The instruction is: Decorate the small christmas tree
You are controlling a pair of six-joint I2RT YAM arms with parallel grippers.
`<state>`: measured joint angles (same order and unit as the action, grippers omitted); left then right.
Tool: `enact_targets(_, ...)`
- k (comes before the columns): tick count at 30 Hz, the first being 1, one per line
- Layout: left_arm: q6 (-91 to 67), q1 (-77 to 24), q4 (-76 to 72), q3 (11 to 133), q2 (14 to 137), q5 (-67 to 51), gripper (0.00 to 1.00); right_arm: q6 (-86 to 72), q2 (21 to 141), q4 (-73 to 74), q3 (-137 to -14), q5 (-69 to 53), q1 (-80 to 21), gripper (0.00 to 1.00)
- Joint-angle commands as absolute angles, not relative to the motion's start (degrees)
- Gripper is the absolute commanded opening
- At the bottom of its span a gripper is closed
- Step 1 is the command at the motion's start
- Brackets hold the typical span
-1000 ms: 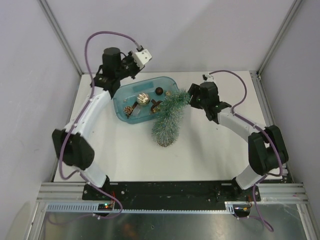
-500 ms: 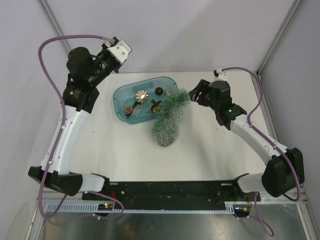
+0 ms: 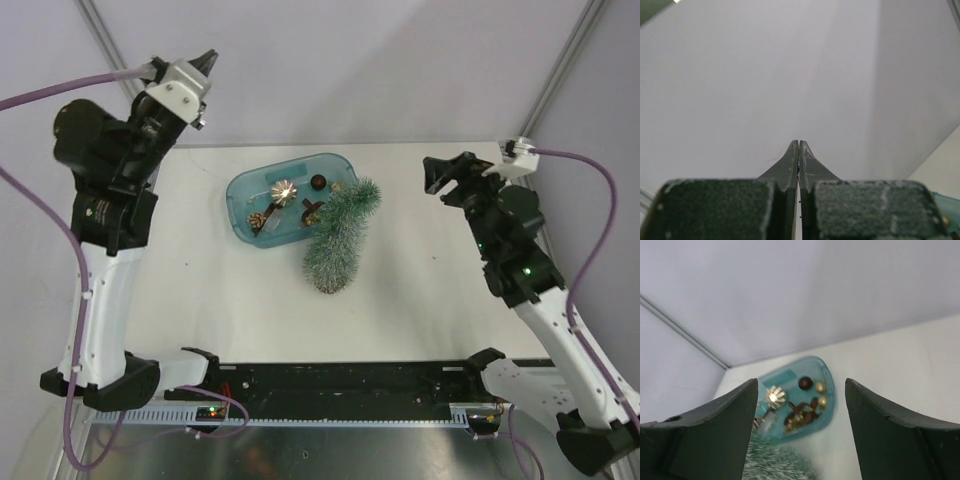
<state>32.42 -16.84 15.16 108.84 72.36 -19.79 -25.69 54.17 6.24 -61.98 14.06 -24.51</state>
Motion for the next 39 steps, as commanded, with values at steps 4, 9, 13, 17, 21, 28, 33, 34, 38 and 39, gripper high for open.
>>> enact_targets(4, 30.10, -16.79, 10.40, 115.02, 68.31, -19.40, 0.00, -16.35, 47.07, -0.30, -65.98, 19.49, -37.20, 0.77)
enact_targets(9, 25.34, -16.83, 10.12, 117.71, 66.31, -23.37, 0.00, -3.80, 51.40, -7.44, -71.06, 28.35, -61.49, 0.83)
enact_targets(13, 21.13, -16.81, 10.15, 116.82, 63.62, -26.28, 0.01, 15.74, 64.18, -12.69, -78.66, 40.56, -81.54, 0.91)
enact_targets(17, 18.79, -16.79, 10.18, 115.58, 61.50, -26.40, 0.01, 19.93, 79.03, -6.68, -92.82, 40.58, -85.39, 0.96)
enact_targets(21, 17.37, -16.79, 10.23, 114.29, 59.49, -26.58, 0.02, 20.05, 89.29, -3.24, -101.86, 35.94, -83.72, 0.99)
enact_targets(28, 16.64, -16.79, 10.34, 112.12, 56.82, -27.17, 0.01, 15.28, 99.49, -1.12, -110.33, 28.46, -76.51, 0.99)
enact_targets(33, 16.42, -16.79, 10.46, 110.47, 55.81, -27.44, 0.01, 14.56, 103.48, -1.91, -113.95, 25.74, -74.40, 0.98)
enact_targets(34, 16.39, -16.83, 10.46, 110.21, 55.77, -27.43, 0.01, 14.80, 104.30, -2.10, -114.67, 26.19, -74.25, 0.97)
enact_targets(38, 16.26, -16.80, 10.46, 109.49, 55.80, -27.33, 0.01, 14.85, 107.15, -2.02, -118.22, 25.28, -73.13, 0.95)
enact_targets(39, 16.26, -16.79, 10.51, 109.50, 55.85, -27.33, 0.01, 14.54, 107.85, -1.75, -119.01, 24.68, -72.73, 0.95)
